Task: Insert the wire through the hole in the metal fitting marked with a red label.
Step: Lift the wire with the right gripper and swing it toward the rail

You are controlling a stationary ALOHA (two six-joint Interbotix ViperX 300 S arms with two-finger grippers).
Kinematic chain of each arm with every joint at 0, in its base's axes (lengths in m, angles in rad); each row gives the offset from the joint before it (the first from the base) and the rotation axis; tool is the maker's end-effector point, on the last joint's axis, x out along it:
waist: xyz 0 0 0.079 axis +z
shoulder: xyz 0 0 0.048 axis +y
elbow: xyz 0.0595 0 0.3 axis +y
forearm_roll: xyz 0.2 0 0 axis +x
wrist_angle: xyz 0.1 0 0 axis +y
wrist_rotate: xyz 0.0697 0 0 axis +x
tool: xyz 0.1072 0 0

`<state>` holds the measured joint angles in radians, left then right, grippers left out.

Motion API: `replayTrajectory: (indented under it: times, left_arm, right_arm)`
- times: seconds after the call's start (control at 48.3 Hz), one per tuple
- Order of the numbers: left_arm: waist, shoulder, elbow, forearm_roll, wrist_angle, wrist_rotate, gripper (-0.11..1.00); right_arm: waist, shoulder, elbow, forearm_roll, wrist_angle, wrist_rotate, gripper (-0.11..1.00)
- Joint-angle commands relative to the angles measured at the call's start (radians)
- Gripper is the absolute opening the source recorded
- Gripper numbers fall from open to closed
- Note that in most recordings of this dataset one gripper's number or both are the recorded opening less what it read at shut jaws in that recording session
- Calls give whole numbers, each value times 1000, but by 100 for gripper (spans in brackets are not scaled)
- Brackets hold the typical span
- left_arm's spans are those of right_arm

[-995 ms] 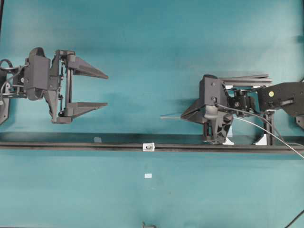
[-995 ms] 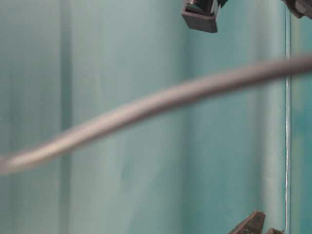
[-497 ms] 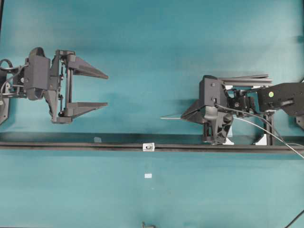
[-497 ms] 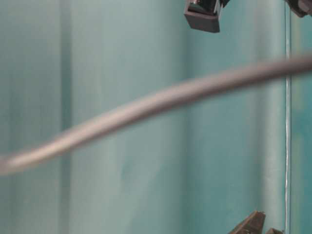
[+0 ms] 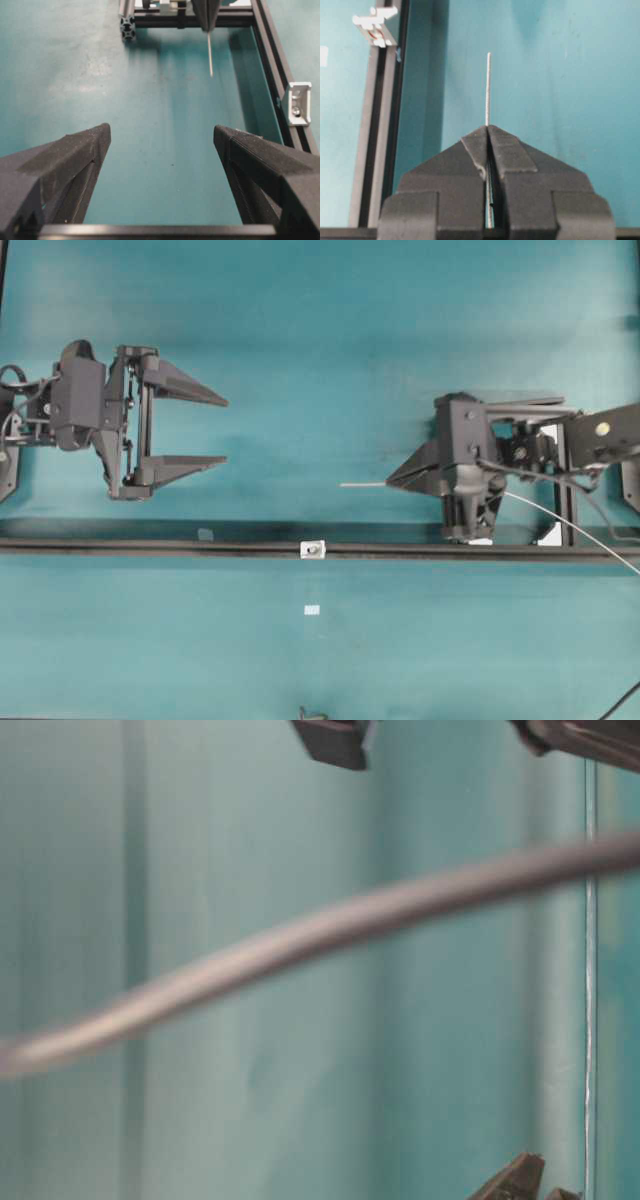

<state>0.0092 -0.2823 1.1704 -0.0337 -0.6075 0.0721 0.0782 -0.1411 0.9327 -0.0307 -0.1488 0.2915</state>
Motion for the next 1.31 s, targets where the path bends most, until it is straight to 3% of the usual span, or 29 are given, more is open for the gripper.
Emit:
replayTrajectory:
  times: [0.0, 0.269, 0.663, 0.787, 1.036, 1.285]
  left_arm:
    - [2, -6, -12, -3, -9, -2, 71]
    - [2, -6, -14, -3, -9, -3, 71]
    - [0, -2, 2, -6, -6, -12, 71]
    - [-14, 9, 8, -8, -9, -46, 71]
    - [-114, 80, 6, -8, -61, -110, 71]
    - [-181, 161, -12, -18, -118, -130, 71]
  right_arm:
    - [-8, -55, -26, -6, 32, -3, -1]
    - [-11, -95, -49, -31, 123, -2, -1]
    - [9, -84, 15, -25, -12, 14, -1]
    - [40, -84, 35, -3, -71, 15, -1]
    - [117, -37, 32, 91, -129, 15, -1]
    - [176, 38, 3, 121, -190, 15, -1]
